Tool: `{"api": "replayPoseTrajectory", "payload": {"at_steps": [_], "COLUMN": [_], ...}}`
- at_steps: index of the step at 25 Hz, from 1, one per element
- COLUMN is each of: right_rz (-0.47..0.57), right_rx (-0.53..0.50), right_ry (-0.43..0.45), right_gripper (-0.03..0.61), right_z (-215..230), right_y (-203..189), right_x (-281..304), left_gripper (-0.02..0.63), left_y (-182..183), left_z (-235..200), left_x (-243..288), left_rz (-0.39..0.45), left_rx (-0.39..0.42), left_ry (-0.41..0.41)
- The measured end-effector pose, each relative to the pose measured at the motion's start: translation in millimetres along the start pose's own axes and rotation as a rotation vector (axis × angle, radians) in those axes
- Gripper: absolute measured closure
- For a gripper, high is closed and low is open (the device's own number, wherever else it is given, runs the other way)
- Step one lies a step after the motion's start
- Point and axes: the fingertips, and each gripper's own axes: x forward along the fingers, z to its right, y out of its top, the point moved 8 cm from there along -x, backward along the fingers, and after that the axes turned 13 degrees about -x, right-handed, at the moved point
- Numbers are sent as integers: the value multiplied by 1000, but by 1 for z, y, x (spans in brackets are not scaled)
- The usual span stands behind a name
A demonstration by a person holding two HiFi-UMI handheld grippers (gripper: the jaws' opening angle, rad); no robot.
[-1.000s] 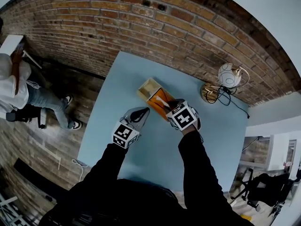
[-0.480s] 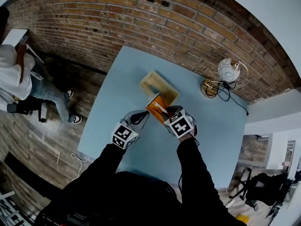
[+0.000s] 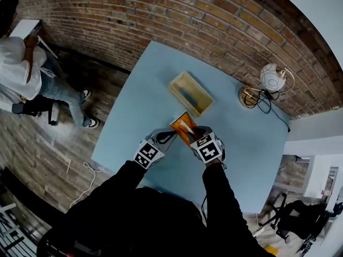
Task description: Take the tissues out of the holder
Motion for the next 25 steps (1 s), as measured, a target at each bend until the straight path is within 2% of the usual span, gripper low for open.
{"api": "replayPoseTrajectory", "payload": {"at_steps": [10,17,25], "right_rz": [-22,-52,-79], "right_rx": [-17,-58,-58], "right_ry": [8,73,120], "right_gripper": [466,459,441], "right_z": [-25,-44,-53], "right_y": [-24,-36,-43], "right_x": [21,42,53], "left_gripper": [604,604,604], "left_y": [-40,-62,-67], "left_z": [0,-1,4], "left_x": [7,6,4], "left_rz": [-77,-110,-136], "left_rx": [-31,-64,-71], "left_ry": [-1,10,13]}}
